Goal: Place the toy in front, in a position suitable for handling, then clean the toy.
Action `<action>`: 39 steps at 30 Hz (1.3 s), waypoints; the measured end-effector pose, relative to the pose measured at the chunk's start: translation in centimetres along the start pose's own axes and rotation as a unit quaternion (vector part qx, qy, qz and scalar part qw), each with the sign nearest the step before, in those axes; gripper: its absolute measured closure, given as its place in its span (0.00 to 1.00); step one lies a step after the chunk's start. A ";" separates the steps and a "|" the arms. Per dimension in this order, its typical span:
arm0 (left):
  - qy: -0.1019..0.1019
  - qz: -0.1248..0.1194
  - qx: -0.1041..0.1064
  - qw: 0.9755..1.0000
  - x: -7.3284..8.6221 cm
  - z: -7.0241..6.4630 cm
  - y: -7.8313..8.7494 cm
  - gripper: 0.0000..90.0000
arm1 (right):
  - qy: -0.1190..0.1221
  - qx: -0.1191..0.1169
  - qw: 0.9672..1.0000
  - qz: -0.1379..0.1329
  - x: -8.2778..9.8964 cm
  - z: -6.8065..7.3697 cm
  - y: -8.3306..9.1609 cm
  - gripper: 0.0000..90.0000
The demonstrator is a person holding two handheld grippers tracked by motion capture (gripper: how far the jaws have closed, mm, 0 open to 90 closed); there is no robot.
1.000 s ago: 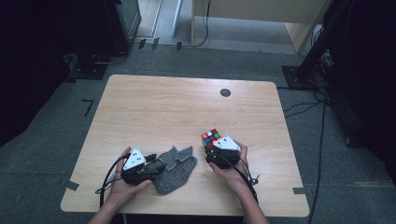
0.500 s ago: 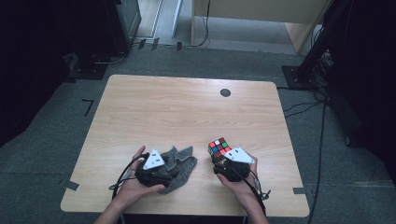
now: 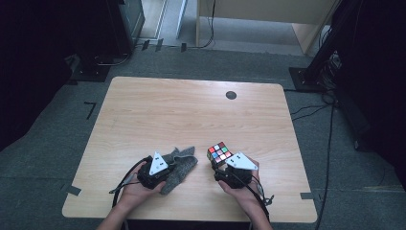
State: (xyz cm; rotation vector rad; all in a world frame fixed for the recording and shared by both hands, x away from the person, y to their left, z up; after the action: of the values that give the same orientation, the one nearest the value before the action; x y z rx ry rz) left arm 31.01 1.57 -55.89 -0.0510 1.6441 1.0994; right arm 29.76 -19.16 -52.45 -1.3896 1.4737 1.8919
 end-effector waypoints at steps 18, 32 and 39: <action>0.109 -0.188 0.117 0.969 -5.6 1.1 5.7 0.92 | 0.021 -0.062 0.998 -0.009 -0.7 4.1 -0.9 0.38; 0.133 -0.152 0.195 0.960 -5.6 -1.7 3.9 0.91 | 0.062 -0.114 0.990 -0.057 -2.7 7.2 0.6 0.38; 0.150 -0.174 0.222 0.948 -6.2 -1.6 4.7 0.91 | 0.066 -0.116 0.989 -0.060 -2.6 7.3 0.8 0.38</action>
State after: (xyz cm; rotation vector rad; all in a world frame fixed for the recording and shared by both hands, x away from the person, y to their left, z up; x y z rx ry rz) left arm 29.70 0.17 -48.12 -0.2155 2.0294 0.4524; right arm 26.89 -12.34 -50.05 -1.6988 1.2241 1.9768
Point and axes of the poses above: each handheld gripper's, and its own axes: y roughly backward along the jaws, x roughly out of its underside, z roughly to its left, the point moved 9 cm from there along -y, roughly forward along the jaws, and after that the axes turned 2 degrees about y, right-handed, at the moved point
